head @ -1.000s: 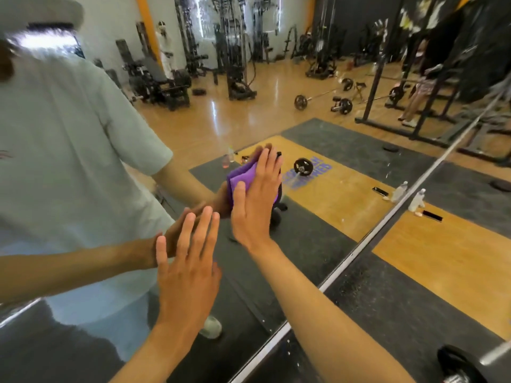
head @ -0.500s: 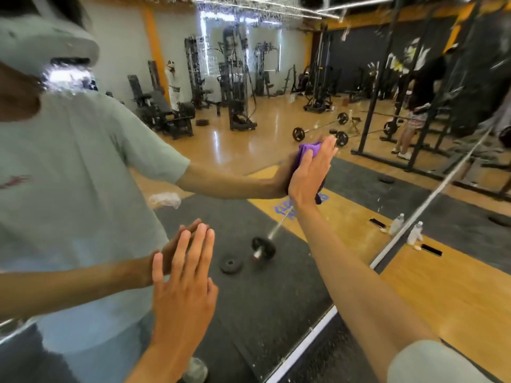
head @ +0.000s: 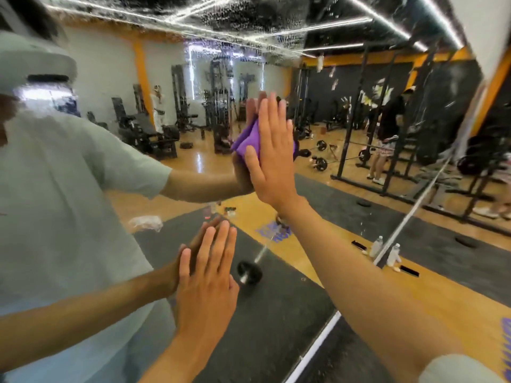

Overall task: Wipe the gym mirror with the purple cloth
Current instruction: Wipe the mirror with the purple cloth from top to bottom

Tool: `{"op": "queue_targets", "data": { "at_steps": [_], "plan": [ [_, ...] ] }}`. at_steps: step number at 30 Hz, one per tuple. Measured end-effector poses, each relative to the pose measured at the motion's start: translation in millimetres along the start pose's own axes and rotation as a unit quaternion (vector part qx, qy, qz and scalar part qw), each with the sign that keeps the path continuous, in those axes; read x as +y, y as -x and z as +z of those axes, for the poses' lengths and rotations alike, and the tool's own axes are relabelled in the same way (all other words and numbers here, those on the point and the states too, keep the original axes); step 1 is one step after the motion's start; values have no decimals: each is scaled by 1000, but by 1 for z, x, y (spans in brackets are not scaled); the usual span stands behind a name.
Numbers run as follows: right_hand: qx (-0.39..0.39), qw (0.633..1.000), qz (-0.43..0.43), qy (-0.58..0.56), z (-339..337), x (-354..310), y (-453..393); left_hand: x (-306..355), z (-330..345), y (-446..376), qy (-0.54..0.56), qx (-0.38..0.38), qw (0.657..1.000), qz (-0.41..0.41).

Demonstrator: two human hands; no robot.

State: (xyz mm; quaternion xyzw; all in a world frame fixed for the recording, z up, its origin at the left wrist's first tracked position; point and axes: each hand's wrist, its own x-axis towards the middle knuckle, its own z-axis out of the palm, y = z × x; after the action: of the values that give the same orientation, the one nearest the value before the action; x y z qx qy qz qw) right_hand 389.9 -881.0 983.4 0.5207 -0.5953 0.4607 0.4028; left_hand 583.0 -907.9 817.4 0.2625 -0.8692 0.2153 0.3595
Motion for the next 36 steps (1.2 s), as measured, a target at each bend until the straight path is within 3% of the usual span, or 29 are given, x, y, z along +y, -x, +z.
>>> {"op": "queue_targets", "data": {
  "at_steps": [4,12,23,27,29,32,36],
  "plan": [
    [49,994,96,-19,-9,39,-15,8,-4,-21,10,4,1000,-8],
    [65,989,131,-24,-15,96,-9,22,-38,-109,-10,107,994,-36],
    [63,971,230,-23,-20,209,65,46,-38,-179,-68,168,983,-3],
    [65,965,255,-16,-18,212,58,46,-37,-206,-86,183,979,-1],
    [56,972,225,-21,-19,197,38,47,-34,-211,-119,196,973,-2],
    [28,994,102,-3,-24,157,-7,46,-32,-209,-151,211,966,7],
    [-4,998,-57,40,-32,116,-59,43,-30,-210,-170,215,962,11]
  ]
}}
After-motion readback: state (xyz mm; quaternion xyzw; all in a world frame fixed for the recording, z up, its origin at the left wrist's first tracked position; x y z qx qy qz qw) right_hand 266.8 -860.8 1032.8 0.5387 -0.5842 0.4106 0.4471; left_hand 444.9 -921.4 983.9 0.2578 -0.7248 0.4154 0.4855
